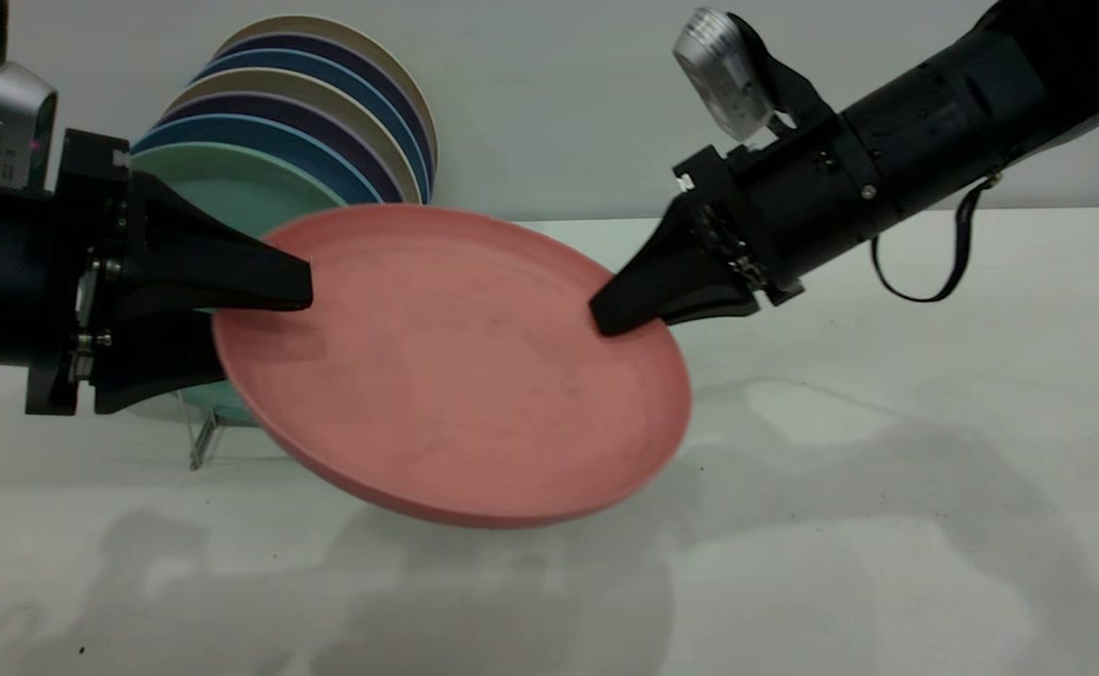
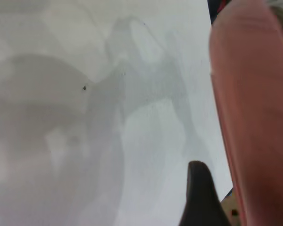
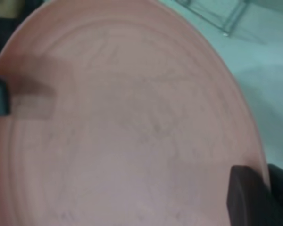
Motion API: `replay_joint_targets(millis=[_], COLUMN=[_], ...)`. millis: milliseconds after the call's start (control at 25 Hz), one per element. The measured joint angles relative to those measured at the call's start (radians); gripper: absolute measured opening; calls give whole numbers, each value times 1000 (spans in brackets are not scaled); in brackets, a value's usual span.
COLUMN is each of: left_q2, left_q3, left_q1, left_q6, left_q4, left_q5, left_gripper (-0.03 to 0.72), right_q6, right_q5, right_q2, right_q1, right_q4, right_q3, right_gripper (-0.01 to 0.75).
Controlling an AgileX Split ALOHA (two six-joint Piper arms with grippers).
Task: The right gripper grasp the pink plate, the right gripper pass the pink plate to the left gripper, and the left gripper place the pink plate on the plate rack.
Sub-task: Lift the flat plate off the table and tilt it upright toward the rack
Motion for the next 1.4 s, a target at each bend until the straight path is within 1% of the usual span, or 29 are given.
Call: replay_joint_targets(millis=[40, 120, 160, 200, 320, 360, 480, 520, 600, 680, 720, 800, 880, 1040, 1120, 1200, 1400], left_q2=[0, 0, 0, 0, 1, 2, 2, 2, 2, 2, 2, 0, 0, 0, 0, 0, -49], left_q3=[0, 0, 0, 0, 0, 0, 0, 0, 0, 0, 0, 0, 0, 0, -3, -20, -82], left_q1=[0, 0, 0, 0, 1, 1, 2, 2, 2, 2, 2, 2, 2, 2, 2, 2, -12], left_q6=[0, 0, 0, 0, 20, 32, 48, 51, 67, 85, 96, 124, 174, 260, 296, 311, 315], left_q4=[0, 0, 0, 1, -1, 2, 2, 2, 3, 9, 9, 10, 24, 33, 61, 115, 227], left_q5=[0, -1, -1, -1, -36, -52, -58, -58, -68, -82, -87, -109, -148, -215, -231, -240, -287], left_gripper=[491, 453, 412, 353, 151, 137, 137, 133, 120, 90, 90, 90, 90, 90, 90, 90, 90], right_q6=[-6, -10, -11, -12, -14, -14, -14, -14, -12, -8, -2, 16, 37, 89, 129, 178, 338], right_q5=[4, 7, 7, 7, 17, 24, 33, 34, 36, 43, 50, 66, 70, 111, 119, 114, 58], right_q2=[0, 0, 0, 0, 0, 0, -2, -2, -2, -3, -3, -3, -4, -5, -5, -6, -6], right_q1=[7, 16, 20, 24, 26, 26, 26, 27, 26, 14, 4, -31, -94, -224, -267, -291, -296], right_q4=[13, 29, 32, 36, 37, 40, 44, 44, 44, 44, 42, 35, 35, 9, -45, -135, -412], right_q3=[0, 0, 0, 0, 0, 0, 0, 0, 0, 0, 0, 0, 0, 0, 0, 0, 0], right_gripper=[13, 16, 20, 24, 51, 63, 122, 156, 246, 337, 383, 450, 492, 511, 511, 507, 496])
